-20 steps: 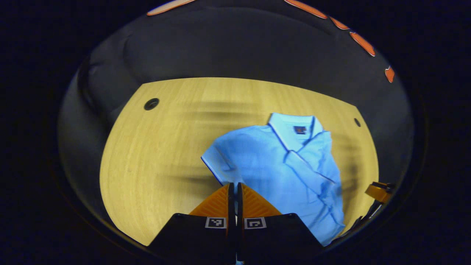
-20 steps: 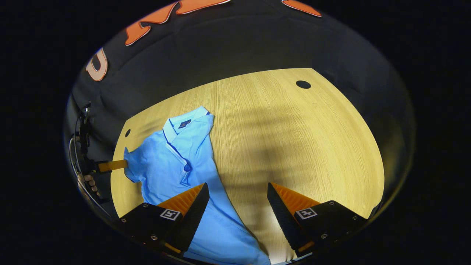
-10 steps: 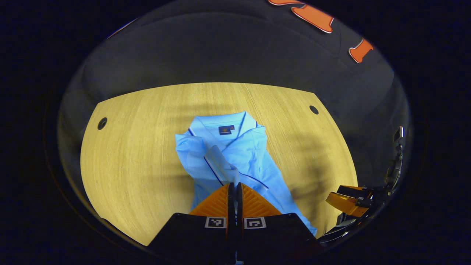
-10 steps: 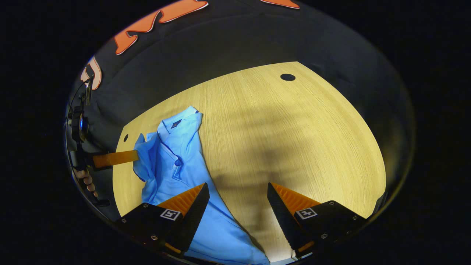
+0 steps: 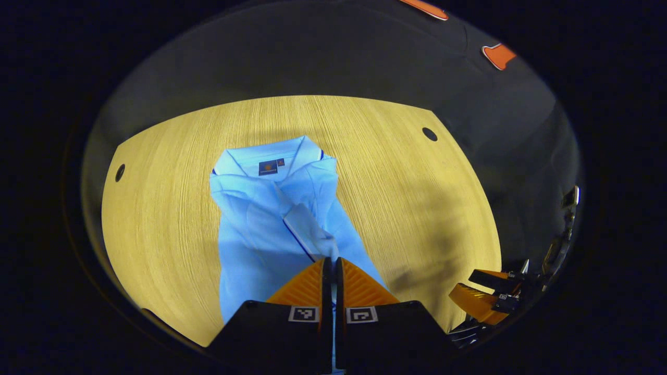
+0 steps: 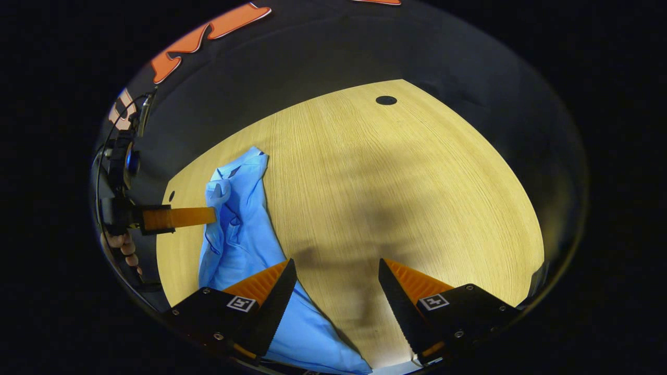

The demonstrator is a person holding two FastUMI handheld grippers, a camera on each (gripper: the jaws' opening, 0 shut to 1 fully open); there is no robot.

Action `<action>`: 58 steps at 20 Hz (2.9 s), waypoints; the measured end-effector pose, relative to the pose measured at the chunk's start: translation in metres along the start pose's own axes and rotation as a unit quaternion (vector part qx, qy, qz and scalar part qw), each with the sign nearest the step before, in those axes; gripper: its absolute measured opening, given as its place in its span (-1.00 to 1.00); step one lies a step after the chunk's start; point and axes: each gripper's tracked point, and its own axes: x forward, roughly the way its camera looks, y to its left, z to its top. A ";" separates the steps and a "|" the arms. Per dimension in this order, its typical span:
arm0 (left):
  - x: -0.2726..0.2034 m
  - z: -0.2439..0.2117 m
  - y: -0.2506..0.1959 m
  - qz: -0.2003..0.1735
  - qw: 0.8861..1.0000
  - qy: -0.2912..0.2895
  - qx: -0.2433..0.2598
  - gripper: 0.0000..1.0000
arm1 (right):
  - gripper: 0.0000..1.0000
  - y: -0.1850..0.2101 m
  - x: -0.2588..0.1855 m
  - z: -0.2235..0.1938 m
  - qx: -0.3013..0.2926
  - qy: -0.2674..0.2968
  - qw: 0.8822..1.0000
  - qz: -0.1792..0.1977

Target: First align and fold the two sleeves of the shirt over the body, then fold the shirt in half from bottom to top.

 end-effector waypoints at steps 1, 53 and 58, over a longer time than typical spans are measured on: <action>0.002 -0.002 0.001 0.000 1.000 0.001 -0.004 -0.86 | 0.96 -0.001 0.001 -0.001 0.000 0.001 1.000 0.000; -0.104 -0.364 0.119 0.113 0.979 0.154 -0.076 0.95 | 0.96 0.000 -0.048 -0.246 -0.172 0.195 0.963 -0.069; -0.105 -0.365 0.119 0.129 0.977 0.153 -0.070 0.94 | 0.96 0.000 -0.049 -0.248 -0.185 0.195 0.961 -0.066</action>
